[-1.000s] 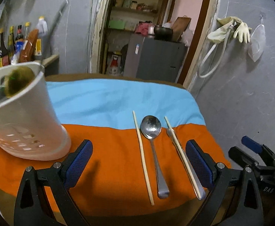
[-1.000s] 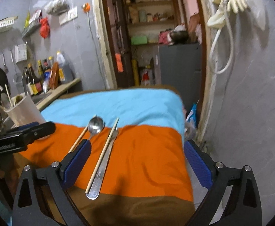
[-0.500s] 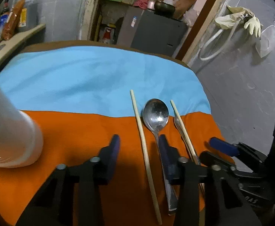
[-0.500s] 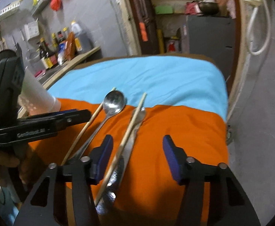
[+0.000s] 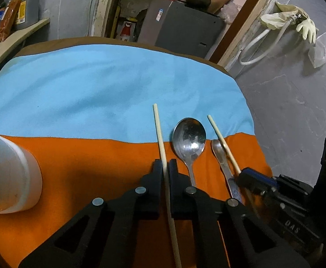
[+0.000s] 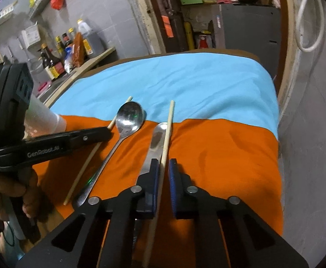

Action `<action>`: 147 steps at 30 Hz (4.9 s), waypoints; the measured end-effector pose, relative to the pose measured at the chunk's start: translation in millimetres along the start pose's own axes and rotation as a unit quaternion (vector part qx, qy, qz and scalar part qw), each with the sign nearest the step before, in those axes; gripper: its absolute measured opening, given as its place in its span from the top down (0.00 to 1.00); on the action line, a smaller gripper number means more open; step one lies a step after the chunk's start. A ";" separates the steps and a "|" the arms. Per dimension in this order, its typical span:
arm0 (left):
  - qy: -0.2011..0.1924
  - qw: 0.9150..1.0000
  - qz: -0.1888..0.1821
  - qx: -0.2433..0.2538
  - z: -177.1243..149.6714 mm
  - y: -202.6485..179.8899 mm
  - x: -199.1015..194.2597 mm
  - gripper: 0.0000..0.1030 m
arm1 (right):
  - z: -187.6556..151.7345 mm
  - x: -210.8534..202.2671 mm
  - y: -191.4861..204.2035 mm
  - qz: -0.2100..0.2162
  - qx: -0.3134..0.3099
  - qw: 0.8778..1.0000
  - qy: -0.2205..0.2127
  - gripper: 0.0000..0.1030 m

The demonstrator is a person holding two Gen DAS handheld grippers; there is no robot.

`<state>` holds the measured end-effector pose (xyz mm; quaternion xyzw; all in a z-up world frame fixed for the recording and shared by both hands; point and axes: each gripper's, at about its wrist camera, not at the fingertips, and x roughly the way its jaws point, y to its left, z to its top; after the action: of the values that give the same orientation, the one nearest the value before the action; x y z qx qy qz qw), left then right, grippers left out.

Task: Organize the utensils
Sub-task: 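Close left tool on a wooden chopstick while right tool grasps another chopstick, then lift both chopsticks and carry them over the white basket, then open both tools to drop the chopsticks into the white basket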

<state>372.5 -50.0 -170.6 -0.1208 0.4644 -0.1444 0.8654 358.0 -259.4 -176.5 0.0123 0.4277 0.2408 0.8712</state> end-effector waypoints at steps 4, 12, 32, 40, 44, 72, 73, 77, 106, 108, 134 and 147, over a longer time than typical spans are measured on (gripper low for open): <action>0.006 1.000 0.006 -0.003 -6.1 -0.1 -6.2 0.97 | -1.5 -1.7 -4.3 -0.028 0.002 1.000 0.005 0.95; 0.032 0.999 0.011 -0.001 0.6 -2.9 -0.5 0.96 | 15.3 16.1 7.6 -0.053 -0.052 0.997 0.034 0.92; -0.098 0.993 -0.069 0.006 -29.5 -29.7 -58.6 0.98 | 6.8 -39.1 -4.5 0.018 0.041 0.995 -0.094 0.97; -0.223 0.971 -0.082 0.014 -30.0 -44.3 -115.5 0.98 | 17.5 -90.7 31.7 0.059 0.032 0.969 -0.238 0.97; -0.268 0.960 -0.079 0.015 -22.8 -43.0 -147.7 0.98 | 33.1 -110.2 51.7 0.079 0.024 0.956 -0.282 0.97; -0.461 0.877 -0.072 -0.114 6.1 172.6 -292.6 0.98 | 104.4 -77.9 217.6 0.207 0.013 0.887 -0.412 0.97; -0.465 0.875 -0.073 -0.117 5.4 177.0 -293.0 0.98 | 103.1 -74.1 220.1 0.200 0.015 0.887 -0.416 0.97; -0.480 0.864 -0.073 -0.132 1.0 199.4 -286.4 0.98 | 94.1 -61.0 230.9 0.171 0.017 0.883 -0.437 0.97; -0.558 0.828 0.012 -0.046 -40.4 179.7 -232.8 0.98 | 54.0 -11.0 253.7 0.064 -0.051 0.861 -0.502 0.97; -0.557 0.829 0.016 -0.038 -41.2 176.3 -230.3 0.98 | 53.9 -10.0 255.0 0.064 -0.054 0.861 -0.501 0.97; -0.548 0.836 0.043 0.002 -49.9 165.0 -229.5 0.98 | 42.3 -1.3 269.3 0.048 -0.113 0.867 -0.483 0.97; -0.504 0.863 0.027 0.001 -50.9 168.2 -232.7 0.97 | 44.1 -6.4 264.6 0.053 -0.104 0.881 -0.458 0.93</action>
<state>230.4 186.7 -76.8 -0.1630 -0.0323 -0.0406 0.9853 279.6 -20.2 -83.5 0.0531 -0.0480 0.2976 0.9520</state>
